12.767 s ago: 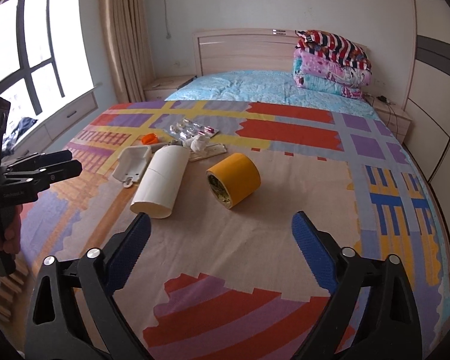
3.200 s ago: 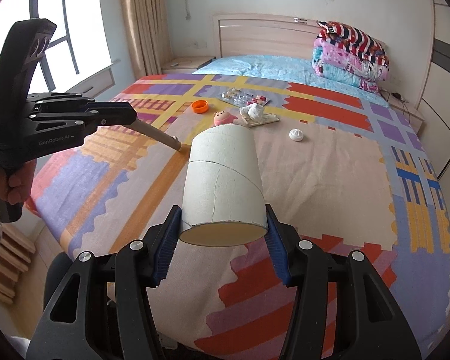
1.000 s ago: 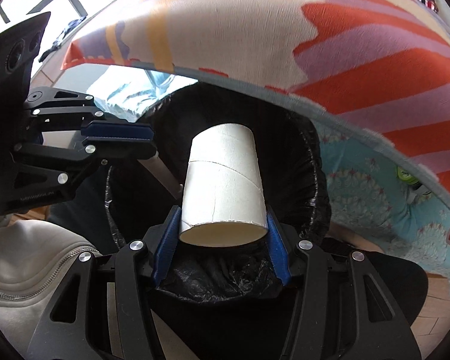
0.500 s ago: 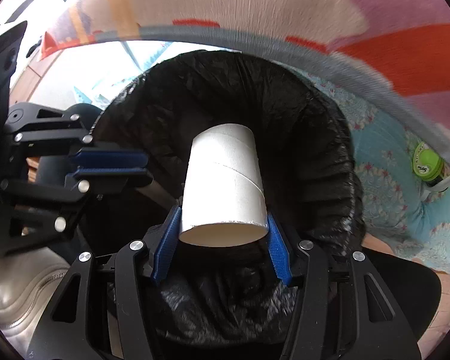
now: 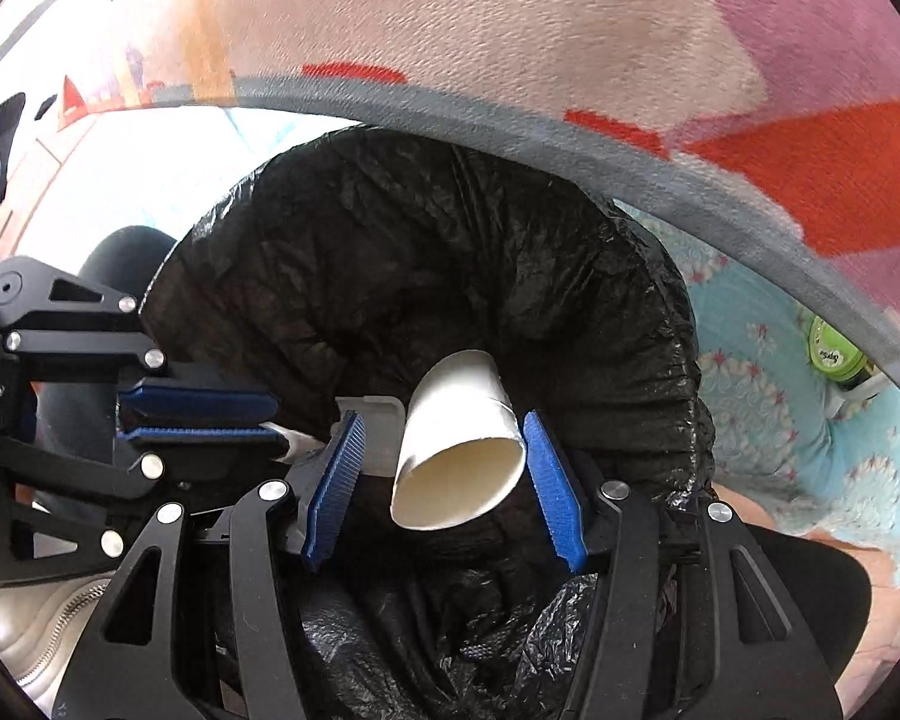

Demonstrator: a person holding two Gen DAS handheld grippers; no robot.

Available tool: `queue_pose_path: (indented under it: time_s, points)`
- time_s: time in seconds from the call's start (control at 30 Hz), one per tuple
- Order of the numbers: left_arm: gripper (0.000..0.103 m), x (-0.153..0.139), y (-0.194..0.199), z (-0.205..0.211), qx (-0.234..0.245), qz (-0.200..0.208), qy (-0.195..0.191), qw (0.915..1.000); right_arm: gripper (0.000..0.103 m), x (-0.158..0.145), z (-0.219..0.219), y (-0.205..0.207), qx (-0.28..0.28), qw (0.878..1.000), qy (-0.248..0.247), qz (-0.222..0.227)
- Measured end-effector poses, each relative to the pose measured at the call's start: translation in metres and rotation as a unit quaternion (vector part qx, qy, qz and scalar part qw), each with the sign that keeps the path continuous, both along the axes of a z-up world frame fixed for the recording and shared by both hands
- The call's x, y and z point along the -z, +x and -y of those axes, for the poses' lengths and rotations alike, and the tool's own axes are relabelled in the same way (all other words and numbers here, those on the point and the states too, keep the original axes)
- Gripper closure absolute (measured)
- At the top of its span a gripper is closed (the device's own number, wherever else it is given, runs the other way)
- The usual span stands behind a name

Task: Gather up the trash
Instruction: 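Open both tools to drop the paper tube and rod into the bin, then raise both tools from the bin back toward the bed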

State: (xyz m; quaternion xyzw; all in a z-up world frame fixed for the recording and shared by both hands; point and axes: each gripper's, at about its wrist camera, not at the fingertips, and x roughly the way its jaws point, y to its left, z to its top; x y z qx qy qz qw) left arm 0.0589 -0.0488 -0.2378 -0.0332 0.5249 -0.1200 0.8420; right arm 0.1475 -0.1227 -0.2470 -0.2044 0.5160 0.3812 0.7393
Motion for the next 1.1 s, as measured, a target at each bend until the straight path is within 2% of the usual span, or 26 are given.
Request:
queue_pose_path:
  time_s: [0.23, 0.53, 0.7, 1.1]
  points:
    - [0.091, -0.003, -0.004, 0.004, 0.001, 0.001, 0.003, 1.0000, 0.046, -0.016, 0.014, 0.000, 0.009, 1.000, 0.021, 0.012]
    - [0.091, -0.018, -0.013, 0.007, -0.005, 0.022, 0.013, 0.9997, 0.046, -0.043, 0.032, -0.010, 0.023, 0.998, 0.042, 0.031]
    - [0.090, -0.033, -0.016, 0.002, -0.023, 0.031, -0.004, 0.9992, 0.046, -0.060, 0.042, -0.016, 0.025, 0.997, 0.057, 0.046]
    - [0.090, -0.085, -0.027, -0.004, -0.033, 0.084, 0.010, 0.9958, 0.046, -0.102, 0.059, -0.025, 0.017, 0.992, 0.095, 0.077]
